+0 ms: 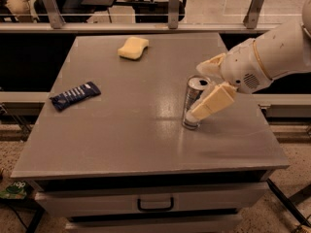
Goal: Knock redbull can over
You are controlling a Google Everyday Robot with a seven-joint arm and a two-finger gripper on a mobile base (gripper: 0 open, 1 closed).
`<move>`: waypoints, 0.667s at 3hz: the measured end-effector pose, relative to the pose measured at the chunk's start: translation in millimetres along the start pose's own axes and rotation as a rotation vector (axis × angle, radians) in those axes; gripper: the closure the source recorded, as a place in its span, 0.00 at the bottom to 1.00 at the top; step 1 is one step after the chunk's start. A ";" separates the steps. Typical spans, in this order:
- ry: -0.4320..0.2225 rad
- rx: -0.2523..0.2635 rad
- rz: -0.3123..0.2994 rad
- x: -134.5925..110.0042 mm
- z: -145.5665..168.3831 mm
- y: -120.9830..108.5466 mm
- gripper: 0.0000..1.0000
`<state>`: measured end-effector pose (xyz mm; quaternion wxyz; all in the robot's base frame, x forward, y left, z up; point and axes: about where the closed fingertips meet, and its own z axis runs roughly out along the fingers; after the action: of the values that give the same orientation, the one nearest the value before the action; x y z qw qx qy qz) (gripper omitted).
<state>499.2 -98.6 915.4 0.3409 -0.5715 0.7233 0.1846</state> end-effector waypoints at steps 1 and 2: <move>-0.016 -0.008 0.002 -2.4 4.0 -3.4 0.49; -0.001 -0.004 0.003 -3.7 -0.9 -9.9 0.72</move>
Offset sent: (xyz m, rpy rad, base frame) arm 0.0176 -0.0105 0.0093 -0.0130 0.0109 -0.0146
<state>508.9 -99.3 919.9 0.3396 -0.5709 0.7237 0.1870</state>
